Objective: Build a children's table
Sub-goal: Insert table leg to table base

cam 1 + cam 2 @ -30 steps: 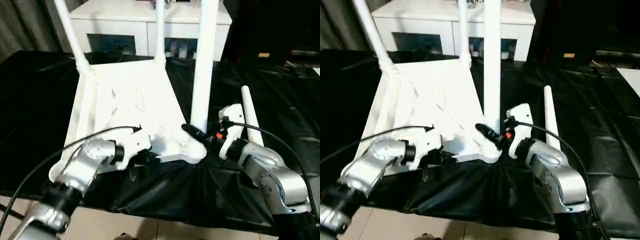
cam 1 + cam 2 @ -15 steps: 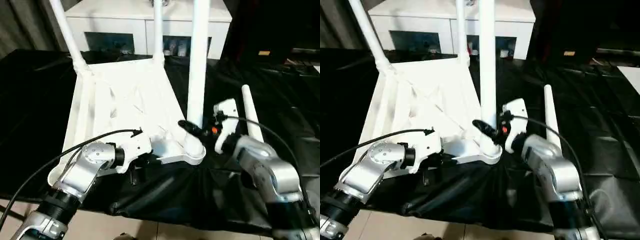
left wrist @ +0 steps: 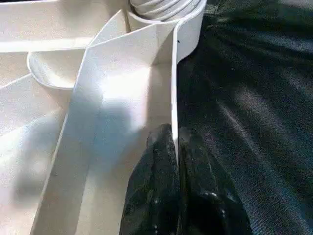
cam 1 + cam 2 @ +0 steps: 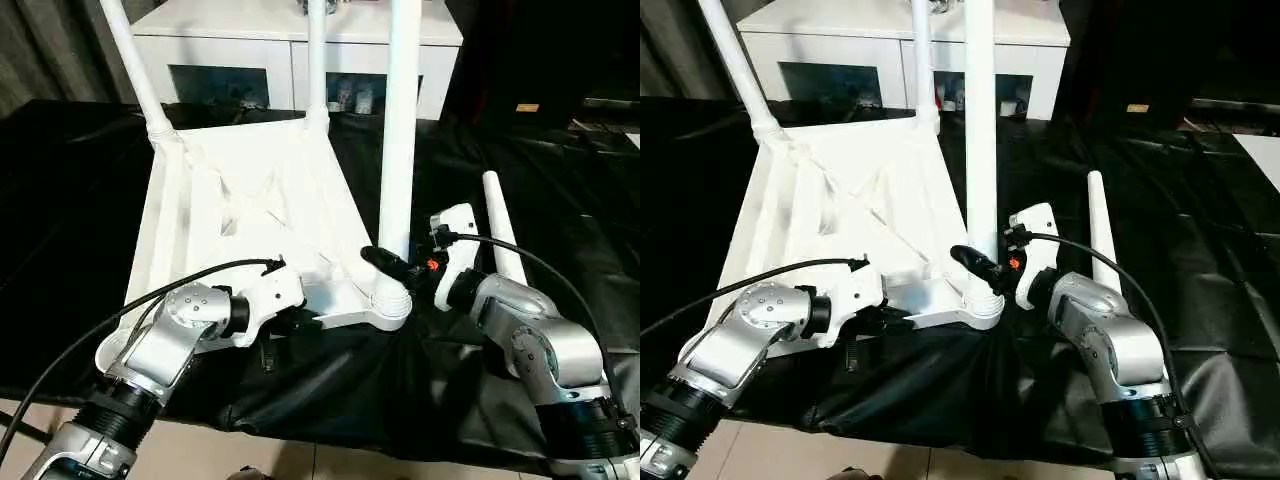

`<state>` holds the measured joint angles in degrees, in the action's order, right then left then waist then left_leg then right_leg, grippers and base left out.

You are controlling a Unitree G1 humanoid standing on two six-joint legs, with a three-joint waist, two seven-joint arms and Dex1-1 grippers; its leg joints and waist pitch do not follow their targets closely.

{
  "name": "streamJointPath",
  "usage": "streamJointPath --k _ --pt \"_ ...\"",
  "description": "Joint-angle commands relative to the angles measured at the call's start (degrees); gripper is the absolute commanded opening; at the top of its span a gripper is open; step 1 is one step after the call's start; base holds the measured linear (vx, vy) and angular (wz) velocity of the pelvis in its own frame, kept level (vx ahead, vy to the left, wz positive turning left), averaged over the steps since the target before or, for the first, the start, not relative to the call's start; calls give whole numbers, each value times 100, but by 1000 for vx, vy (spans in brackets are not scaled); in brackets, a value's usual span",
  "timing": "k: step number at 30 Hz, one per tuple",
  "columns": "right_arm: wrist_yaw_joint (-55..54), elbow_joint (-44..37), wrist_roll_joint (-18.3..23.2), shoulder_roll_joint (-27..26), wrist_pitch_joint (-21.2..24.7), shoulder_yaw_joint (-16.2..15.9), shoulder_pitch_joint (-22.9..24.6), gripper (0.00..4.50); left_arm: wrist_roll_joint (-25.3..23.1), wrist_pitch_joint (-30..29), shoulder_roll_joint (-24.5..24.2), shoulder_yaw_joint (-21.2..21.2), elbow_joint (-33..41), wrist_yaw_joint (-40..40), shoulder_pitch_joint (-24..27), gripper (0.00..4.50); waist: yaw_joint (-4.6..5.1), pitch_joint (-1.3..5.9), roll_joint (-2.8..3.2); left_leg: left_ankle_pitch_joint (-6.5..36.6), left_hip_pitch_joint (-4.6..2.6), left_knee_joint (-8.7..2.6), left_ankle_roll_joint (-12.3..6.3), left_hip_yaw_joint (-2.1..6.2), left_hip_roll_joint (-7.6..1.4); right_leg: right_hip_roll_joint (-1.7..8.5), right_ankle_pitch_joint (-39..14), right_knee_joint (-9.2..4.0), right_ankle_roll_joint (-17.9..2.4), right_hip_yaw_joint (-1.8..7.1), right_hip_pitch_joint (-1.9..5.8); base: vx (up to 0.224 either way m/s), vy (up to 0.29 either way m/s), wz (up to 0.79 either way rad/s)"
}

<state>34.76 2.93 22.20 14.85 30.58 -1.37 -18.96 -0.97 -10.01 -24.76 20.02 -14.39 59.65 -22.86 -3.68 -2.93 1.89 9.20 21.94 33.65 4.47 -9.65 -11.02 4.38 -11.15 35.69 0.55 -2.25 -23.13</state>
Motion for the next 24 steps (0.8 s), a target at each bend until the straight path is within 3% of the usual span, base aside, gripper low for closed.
streamJointPath --k 1,9,10,15,16,24 --pt "-52 392 85 -183 -183 87 148 184 14 38 81 30 124 -78 11 0 -18 389 -39 1347 -83 -376 -62 7 -137 291 -960 -440 -1177 199 255 0 0 0" --pt "-69 809 237 -480 -786 447 565 184 31 33 94 -12 158 -138 46 0 -6 381 -42 1512 -83 -400 -53 16 -141 287 -1100 -459 -1127 196 248 0 0 0" --pt "-64 850 240 -512 -871 484 604 184 29 37 93 -16 158 -145 47 0 -3 382 -20 1582 -92 -408 -38 24 -145 289 -1155 -464 -1117 194 238 0 0 0" --pt "15 1223 126 -747 -1904 660 999 184 41 77 120 -75 107 -220 7 0 5 392 -25 1703 -90 -420 -33 30 -148 286 -1117 -471 -1129 189 237 0 0 0" --pt "-26 1371 -15 -770 -2292 640 1106 184 36 85 125 -75 90 -226 -9 0 6 388 -21 1760 -98 -423 -42 27 -152 287 -1155 -483 -1136 191 222 0 0 0" --pt "-214 1713 -496 -890 -3516 625 1451 183 29 99 161 -120 63 -259 -53 0 15 392 7 1915 -104 -457 -46 44 -166 286 -1206 -502 -1116 185 223 0 0 0"
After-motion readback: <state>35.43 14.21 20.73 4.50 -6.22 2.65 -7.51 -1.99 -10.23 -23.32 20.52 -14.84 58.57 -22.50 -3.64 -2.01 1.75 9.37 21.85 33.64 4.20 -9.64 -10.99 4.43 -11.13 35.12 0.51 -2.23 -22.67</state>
